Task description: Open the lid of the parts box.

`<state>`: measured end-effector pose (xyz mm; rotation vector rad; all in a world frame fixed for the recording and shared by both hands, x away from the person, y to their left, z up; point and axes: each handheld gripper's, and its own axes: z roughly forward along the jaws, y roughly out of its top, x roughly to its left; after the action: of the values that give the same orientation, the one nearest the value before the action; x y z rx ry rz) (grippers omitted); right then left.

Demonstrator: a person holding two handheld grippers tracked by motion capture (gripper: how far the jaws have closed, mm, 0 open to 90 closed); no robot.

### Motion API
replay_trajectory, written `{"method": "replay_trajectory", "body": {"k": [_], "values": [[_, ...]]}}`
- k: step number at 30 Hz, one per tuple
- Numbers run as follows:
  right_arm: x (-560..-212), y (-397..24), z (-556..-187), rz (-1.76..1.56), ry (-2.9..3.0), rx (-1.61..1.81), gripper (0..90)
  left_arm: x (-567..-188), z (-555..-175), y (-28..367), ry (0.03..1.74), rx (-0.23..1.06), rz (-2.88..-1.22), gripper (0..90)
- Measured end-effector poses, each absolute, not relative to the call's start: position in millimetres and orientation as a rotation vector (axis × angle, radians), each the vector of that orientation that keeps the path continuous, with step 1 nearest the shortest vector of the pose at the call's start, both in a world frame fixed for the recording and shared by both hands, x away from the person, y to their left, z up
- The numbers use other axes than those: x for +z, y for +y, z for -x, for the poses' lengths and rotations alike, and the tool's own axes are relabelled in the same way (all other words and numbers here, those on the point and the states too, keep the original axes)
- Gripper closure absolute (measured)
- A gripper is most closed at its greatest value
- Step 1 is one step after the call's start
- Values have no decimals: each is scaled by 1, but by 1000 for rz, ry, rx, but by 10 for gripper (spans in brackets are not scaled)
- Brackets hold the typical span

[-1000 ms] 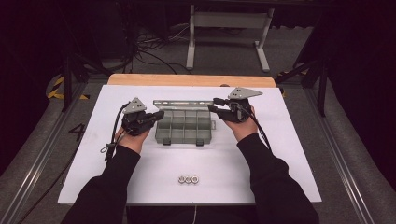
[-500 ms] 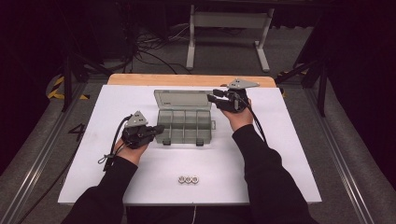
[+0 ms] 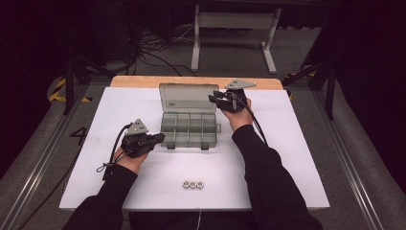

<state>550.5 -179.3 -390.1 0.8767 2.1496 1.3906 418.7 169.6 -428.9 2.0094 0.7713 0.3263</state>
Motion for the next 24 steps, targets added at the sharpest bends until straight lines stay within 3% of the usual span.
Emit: {"method": "replay_trajectory", "body": {"k": [24], "values": [[-426, -184, -573, -1084, 2209, 1307, 695, -441, -425, 172, 810, 310, -2040, 841]]}}
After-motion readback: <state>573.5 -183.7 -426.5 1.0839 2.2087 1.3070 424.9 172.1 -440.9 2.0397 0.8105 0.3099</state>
